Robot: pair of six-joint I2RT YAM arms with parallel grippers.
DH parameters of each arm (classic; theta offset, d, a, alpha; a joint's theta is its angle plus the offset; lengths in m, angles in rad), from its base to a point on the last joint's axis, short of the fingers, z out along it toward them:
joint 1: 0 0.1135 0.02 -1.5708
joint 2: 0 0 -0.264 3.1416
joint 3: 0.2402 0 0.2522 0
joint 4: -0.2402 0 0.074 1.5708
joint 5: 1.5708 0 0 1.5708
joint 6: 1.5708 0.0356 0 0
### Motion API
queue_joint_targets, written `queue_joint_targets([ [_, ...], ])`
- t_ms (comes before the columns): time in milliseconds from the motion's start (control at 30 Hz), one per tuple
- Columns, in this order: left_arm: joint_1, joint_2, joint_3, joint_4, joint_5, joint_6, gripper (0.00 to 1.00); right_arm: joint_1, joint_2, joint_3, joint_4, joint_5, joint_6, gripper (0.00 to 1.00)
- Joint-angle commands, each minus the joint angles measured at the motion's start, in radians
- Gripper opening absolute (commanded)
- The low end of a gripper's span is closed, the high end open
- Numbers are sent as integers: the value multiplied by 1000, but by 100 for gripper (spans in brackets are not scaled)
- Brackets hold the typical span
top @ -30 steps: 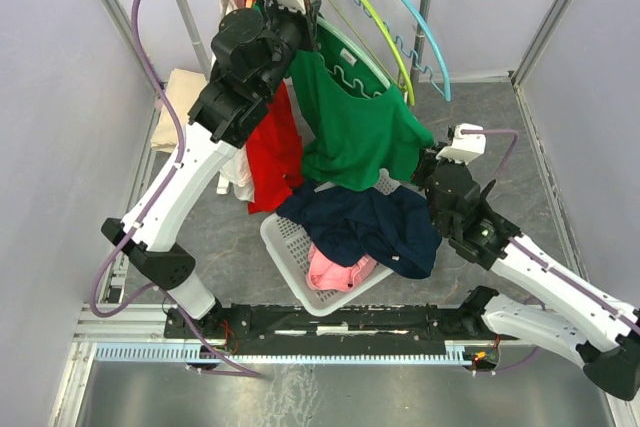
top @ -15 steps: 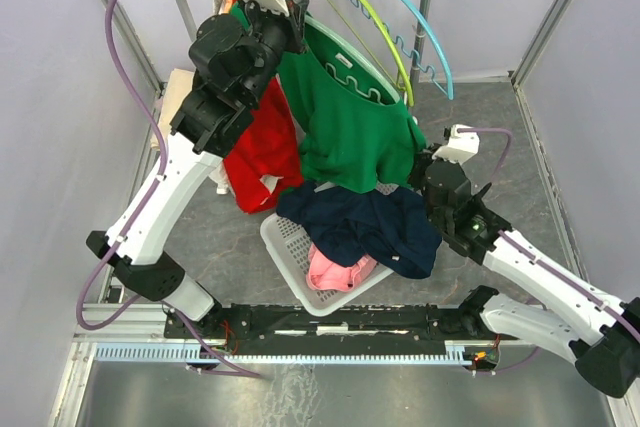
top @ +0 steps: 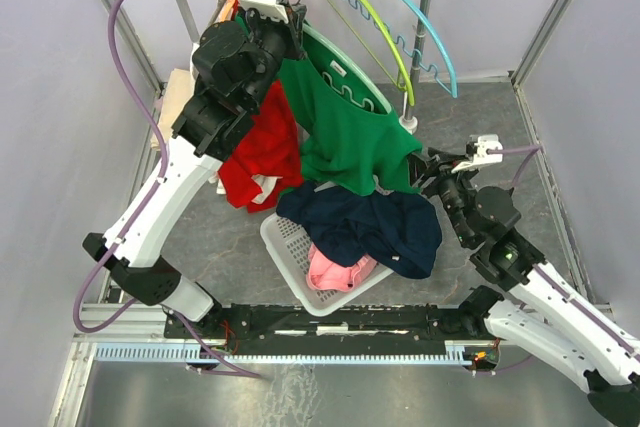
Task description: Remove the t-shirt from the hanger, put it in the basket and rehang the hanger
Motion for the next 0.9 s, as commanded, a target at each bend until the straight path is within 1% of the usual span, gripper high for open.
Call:
queue_joint_targets([
  [0,5,-10,37,108,-10,-24,3,-4,-38,-18,123,-204,-108,60],
  [167,5,-3,44,104,-3,-26,3,-4,-40,-5,137,-335,-147,60],
  [300,4,-1,49,101,-1,-24,3,-3,-47,7,147,-390,-164,61],
  [467,4,14,77,87,-13,-11,3,-4,-44,23,112,-416,-184,70],
  [567,4,21,89,84,-15,-7,3,-3,-36,30,87,-445,-191,72],
  [733,4,17,74,84,12,-22,3,-4,-37,43,119,-402,-184,73],
  [867,4,3,51,87,25,-28,3,-4,-8,79,143,-348,-183,70],
])
